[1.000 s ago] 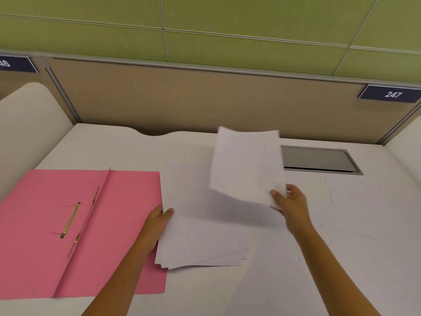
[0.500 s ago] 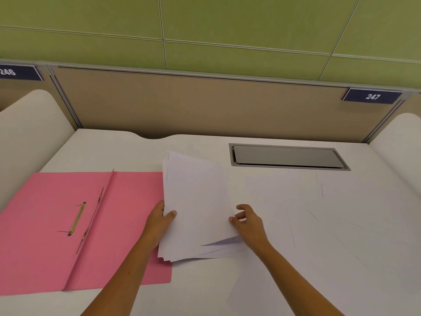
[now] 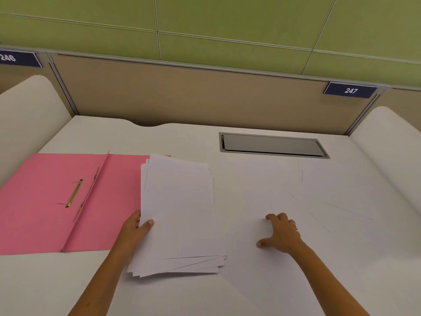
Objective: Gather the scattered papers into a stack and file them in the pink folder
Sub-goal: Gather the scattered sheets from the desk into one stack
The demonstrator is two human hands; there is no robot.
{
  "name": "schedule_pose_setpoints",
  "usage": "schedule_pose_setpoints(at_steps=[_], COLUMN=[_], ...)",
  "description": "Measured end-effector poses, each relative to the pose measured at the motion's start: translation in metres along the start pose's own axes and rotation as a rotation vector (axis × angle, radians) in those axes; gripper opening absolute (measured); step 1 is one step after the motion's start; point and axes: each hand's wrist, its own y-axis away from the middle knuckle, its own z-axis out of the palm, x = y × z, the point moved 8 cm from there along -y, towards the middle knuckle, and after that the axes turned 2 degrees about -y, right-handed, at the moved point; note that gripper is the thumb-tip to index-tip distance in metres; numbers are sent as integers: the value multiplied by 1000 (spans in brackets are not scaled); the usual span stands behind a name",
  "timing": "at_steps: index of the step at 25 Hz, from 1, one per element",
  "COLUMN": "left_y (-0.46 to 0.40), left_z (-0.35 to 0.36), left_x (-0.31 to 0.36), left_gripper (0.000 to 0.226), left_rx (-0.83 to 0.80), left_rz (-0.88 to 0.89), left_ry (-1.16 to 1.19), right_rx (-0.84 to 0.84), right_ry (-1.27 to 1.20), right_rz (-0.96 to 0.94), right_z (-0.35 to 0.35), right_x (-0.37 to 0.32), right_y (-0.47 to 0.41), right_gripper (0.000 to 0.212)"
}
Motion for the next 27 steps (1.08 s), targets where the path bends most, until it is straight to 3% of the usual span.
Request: schedule_pose_setpoints(at_steps=[4, 19, 23, 25, 27], left_y=[26, 54, 55, 55, 54], left_z=[2, 14, 15, 14, 13], left_x=[-17, -8, -8, -8, -8], left_gripper=[35, 36, 36, 37, 38], left_rx=[32, 47, 40, 34, 31], left_rz=[-27, 47, 36, 22, 0], left_ry=[-28, -165, -149, -138, -125], right_rx=[-25, 75, -4, -45, -26], right_ry=[128, -35, 9, 21, -45], right_rz=[-27, -85, -14, 4, -58], right_z=[3, -13, -10, -10, -14], right_x=[25, 53, 58, 60, 58], right_y=[19, 9, 4, 0, -4], right_gripper=[102, 80, 78, 67, 41])
